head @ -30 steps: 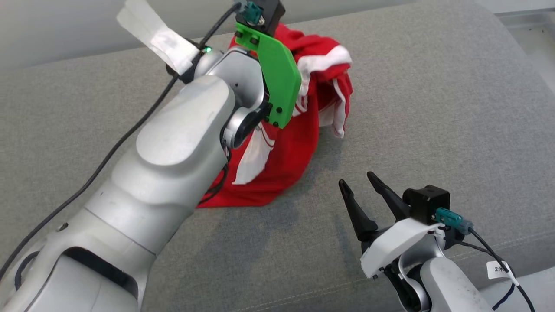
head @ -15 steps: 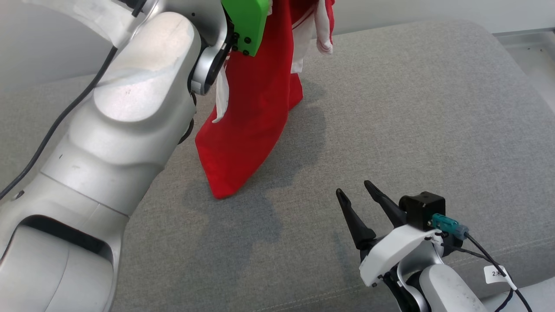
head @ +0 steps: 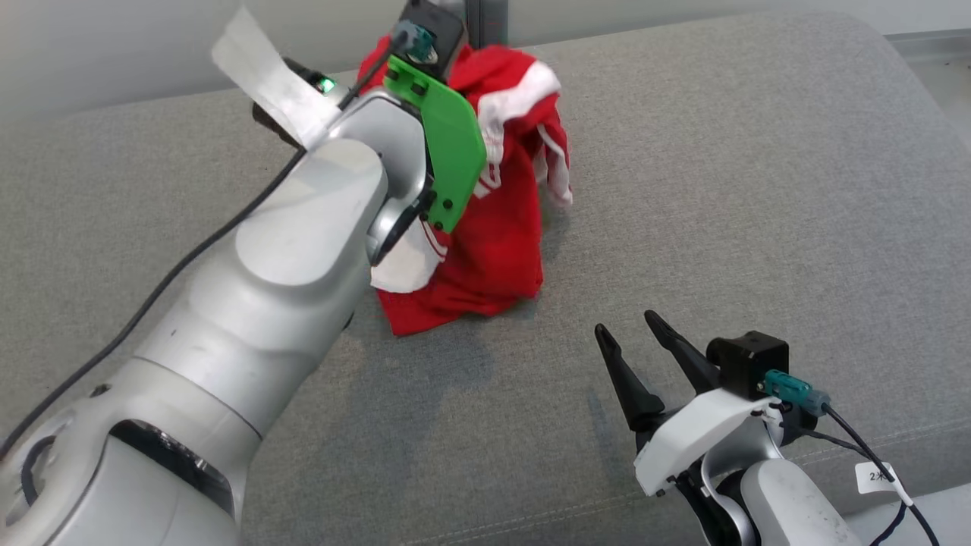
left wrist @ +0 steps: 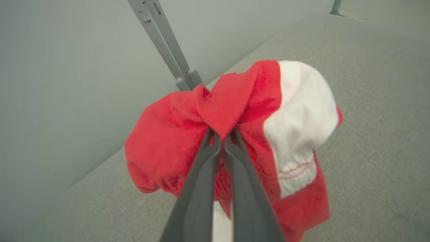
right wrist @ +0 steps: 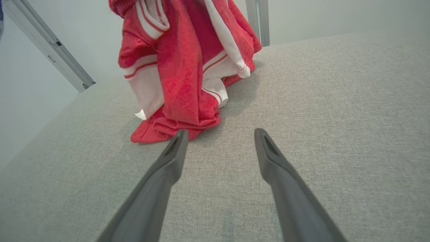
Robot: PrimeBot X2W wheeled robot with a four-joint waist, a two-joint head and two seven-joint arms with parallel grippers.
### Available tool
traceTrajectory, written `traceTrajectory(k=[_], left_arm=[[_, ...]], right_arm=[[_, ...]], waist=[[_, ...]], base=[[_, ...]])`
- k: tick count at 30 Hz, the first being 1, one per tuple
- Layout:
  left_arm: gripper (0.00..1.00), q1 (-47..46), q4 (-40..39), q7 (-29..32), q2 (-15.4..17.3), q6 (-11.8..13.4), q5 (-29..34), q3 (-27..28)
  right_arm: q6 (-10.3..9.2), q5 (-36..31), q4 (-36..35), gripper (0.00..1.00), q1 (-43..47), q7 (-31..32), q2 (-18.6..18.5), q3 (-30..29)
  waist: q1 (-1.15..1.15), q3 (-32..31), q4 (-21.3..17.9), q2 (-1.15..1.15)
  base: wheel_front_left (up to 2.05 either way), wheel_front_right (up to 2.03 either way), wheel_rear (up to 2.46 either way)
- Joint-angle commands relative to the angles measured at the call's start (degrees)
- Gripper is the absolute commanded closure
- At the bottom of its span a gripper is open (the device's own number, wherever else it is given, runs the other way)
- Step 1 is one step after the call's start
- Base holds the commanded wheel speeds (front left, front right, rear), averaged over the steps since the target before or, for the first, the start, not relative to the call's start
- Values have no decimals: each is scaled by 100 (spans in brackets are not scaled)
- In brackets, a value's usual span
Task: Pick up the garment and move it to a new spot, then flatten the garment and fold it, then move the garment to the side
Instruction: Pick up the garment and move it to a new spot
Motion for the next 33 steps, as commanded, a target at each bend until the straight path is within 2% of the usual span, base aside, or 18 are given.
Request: traceTrajectory(k=[1,6,13,14,15,27,33], left_arm=[[100,103,16,72,-12,-39,-40,-28],[100,516,1,703,-152,-304,-238,-399],[99,947,-313,830,-184,-423,-300,-926],[52,957,-384,798,-191,-403,-309,-978],[0,967,-447,785,-194,-365,-329,-1021],[0,576,-788,1198,-189,-35,-817,-913],[0,168,-716,1692,118,242,-730,-861]], right_arm=[[0,-10,-24,0,-60,-5,-21,-23],[0,27,34,0,-78,11,-21,15],[0,107,71,0,-171,-39,-21,126],[0,121,74,0,-187,-39,-21,146],[0,132,80,0,-198,-46,-21,160],[0,76,212,0,-130,-111,-21,3],[0,122,209,0,-146,-79,-22,86]], waist=[[0,41,36,0],[0,90,99,0],[0,167,78,0],[0,182,64,0],[0,196,51,0],[0,133,176,0],[0,53,245,0]], base=[[0,0,0],[0,0,0],[0,0,0],[0,0,0],[0,0,0],[0,0,0],[0,0,0]])
